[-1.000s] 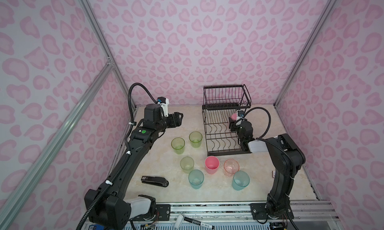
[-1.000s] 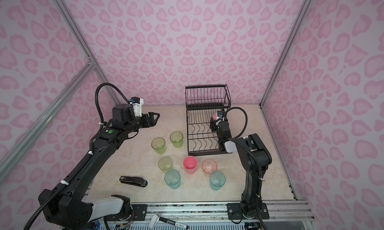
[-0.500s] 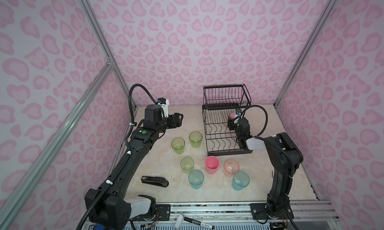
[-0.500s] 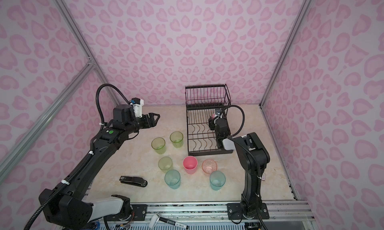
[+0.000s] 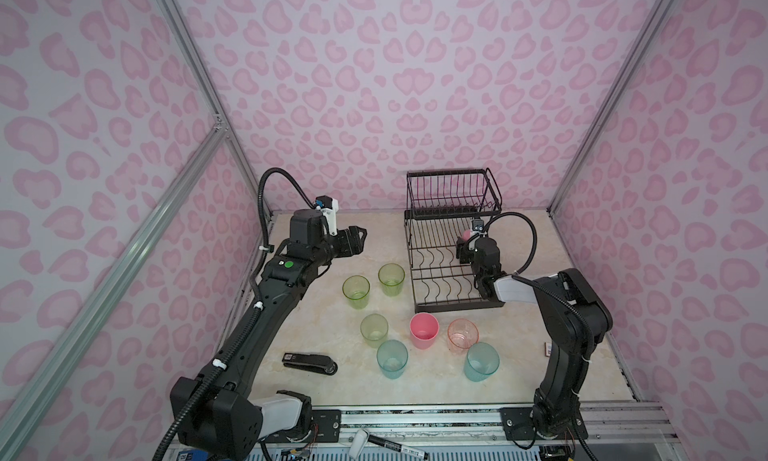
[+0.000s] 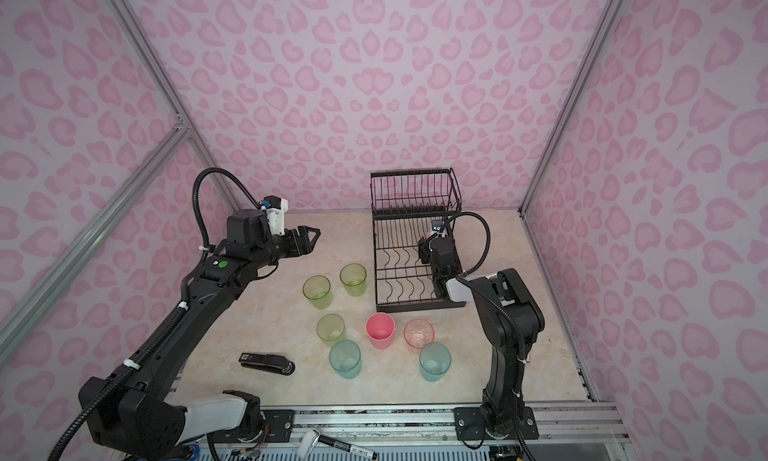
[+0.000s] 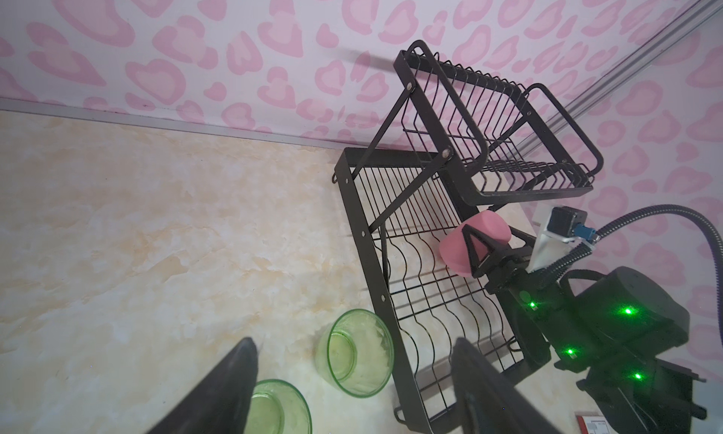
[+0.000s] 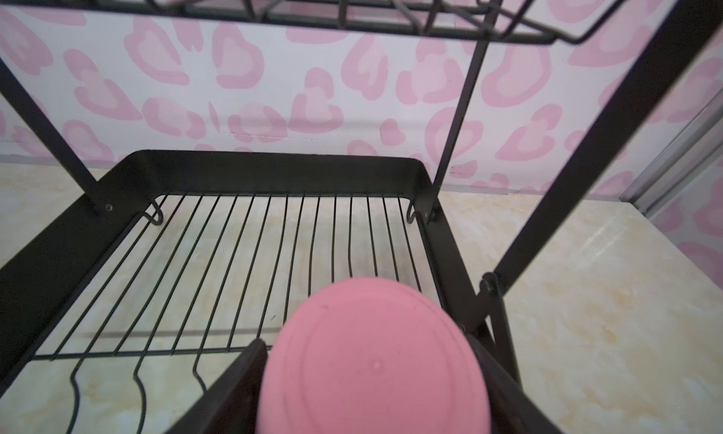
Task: Load the cups into the dish rack
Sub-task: 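Open the right gripper to release the pink cup upside down on the wires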
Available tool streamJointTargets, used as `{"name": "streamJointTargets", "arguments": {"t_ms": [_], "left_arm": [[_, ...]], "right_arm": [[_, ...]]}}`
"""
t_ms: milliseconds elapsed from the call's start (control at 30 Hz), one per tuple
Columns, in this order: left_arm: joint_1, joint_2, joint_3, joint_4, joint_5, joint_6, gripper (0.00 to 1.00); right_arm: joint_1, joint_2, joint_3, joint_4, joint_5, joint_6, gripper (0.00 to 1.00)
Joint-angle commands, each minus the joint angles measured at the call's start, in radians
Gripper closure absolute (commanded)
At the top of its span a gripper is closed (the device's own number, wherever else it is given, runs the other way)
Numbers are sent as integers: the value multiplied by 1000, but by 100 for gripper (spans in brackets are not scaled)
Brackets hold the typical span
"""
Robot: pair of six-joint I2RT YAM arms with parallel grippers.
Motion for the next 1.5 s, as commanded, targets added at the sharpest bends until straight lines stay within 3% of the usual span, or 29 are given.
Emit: {"name": "streamJointTargets", "arguments": {"t_ms": [0,333,533,900,1467], "left_arm": [[1,2,-5,42,15,-1,21],[1,0,-10,48,21,-6,21],[1,0,-11,51,25,-7,21],[1,-4,-13,51,24,-4,20],[0,9,-13,41,3,5,18]], "right_arm": [[7,-8,-6,-27,37,9,25],[39,-44,-5,-148,132,38,24],[44,-66,-18,-178,146,57,16],[42,-122,-72,-153,107,87,5],[77,-310,-202,-141,96,112,4]]}}
